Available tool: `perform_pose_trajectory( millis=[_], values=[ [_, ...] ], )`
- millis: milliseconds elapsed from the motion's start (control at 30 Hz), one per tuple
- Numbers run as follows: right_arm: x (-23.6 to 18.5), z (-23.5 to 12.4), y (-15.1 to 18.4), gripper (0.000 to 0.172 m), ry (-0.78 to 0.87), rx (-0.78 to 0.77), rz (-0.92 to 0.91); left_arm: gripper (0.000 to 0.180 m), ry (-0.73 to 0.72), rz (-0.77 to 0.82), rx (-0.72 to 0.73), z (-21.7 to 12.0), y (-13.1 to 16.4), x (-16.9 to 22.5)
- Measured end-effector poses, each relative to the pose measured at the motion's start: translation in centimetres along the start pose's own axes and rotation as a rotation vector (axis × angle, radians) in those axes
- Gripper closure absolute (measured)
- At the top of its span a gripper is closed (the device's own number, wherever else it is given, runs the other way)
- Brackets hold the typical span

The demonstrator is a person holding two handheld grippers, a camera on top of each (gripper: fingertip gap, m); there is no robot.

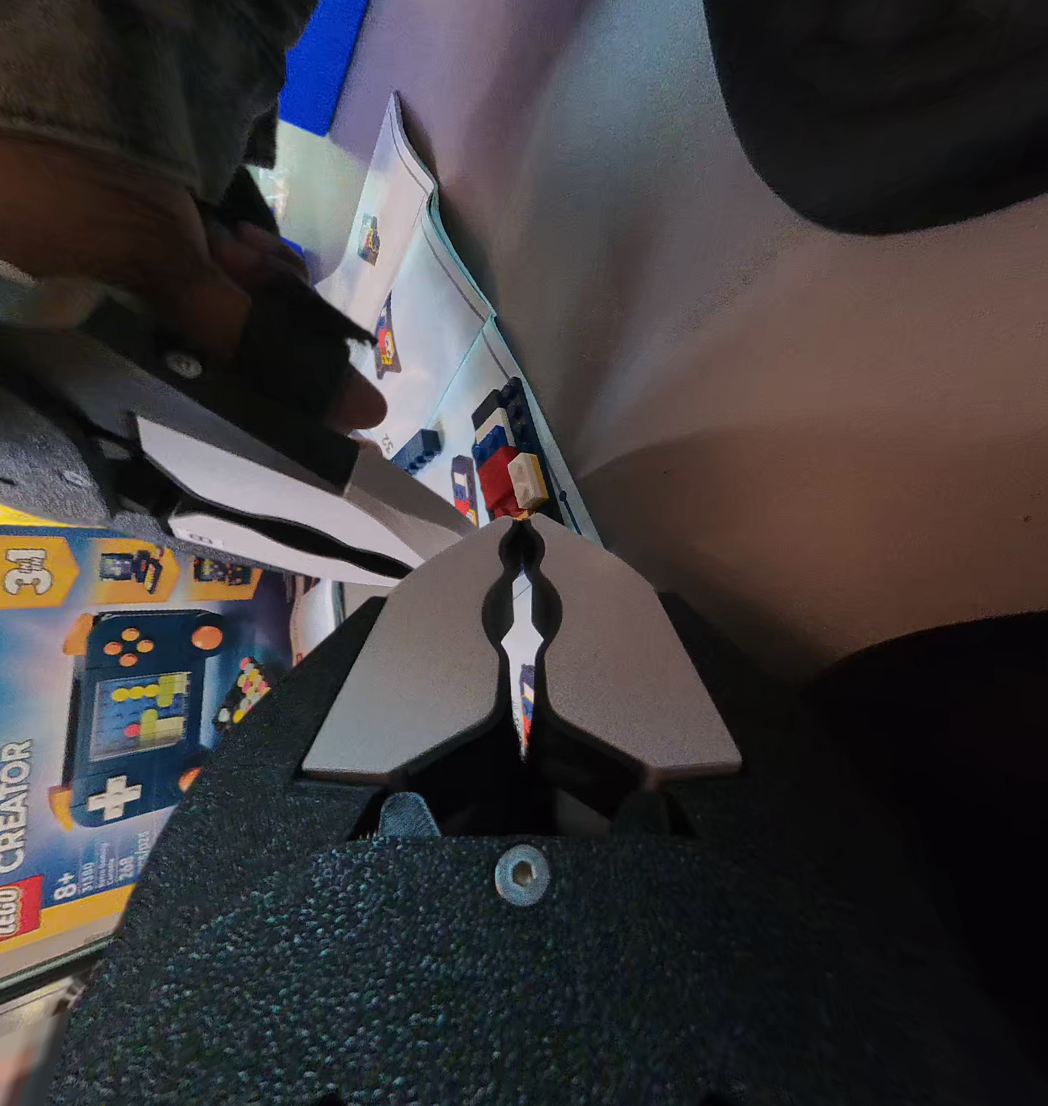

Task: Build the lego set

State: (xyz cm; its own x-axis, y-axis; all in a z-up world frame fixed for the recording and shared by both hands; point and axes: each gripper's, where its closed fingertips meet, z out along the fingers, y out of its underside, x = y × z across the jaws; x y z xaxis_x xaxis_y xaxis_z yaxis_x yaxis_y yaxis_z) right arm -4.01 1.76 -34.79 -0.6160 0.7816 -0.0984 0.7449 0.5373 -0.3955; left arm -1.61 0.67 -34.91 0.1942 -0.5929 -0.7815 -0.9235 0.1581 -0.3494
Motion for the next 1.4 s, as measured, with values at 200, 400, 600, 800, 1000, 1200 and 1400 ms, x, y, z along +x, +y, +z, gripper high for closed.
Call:
perform_pose_trajectory(
  millis=[200, 400, 600, 800, 1000, 1200, 1400],
  values=[
    [0.01, 0.18, -0.08, 0.164, 0.008, -0.112, -0.080, 0.180, -0.009, 0.013, -0.009, 0.16, 0.00, -0.13],
    [0.05, 0.21, 0.01, 0.164, 0.026, -0.248, -0.140, 0.180, -0.035, 0.080, -0.066, 0.37, 0.34, -0.53],
    [0.12, 0.34, -0.01, 0.164, 0.046, -0.310, -0.147, 0.180, -0.040, 0.120, -0.087, 0.41, 0.37, -0.84],
    [0.18, 0.39, 0.03, 0.164, 0.121, -0.347, -0.114, 0.180, -0.019, 0.129, -0.073, 0.34, 0.26, -0.85],
    [0.24, 0.40, 0.09, 0.163, 0.225, -0.362, -0.039, 0.180, 0.027, 0.134, -0.060, 0.20, 0.22, -0.47],
    [0.31, 0.37, 0.12, 0.163, 0.329, -0.317, 0.028, 0.180, 0.062, 0.135, -0.065, 0.10, 0.23, -0.03],
    [0.30, 0.40, 0.09, 0.163, 0.328, -0.281, 0.018, 0.180, 0.066, 0.121, -0.063, 0.07, 0.20, 0.03]
  ],
)
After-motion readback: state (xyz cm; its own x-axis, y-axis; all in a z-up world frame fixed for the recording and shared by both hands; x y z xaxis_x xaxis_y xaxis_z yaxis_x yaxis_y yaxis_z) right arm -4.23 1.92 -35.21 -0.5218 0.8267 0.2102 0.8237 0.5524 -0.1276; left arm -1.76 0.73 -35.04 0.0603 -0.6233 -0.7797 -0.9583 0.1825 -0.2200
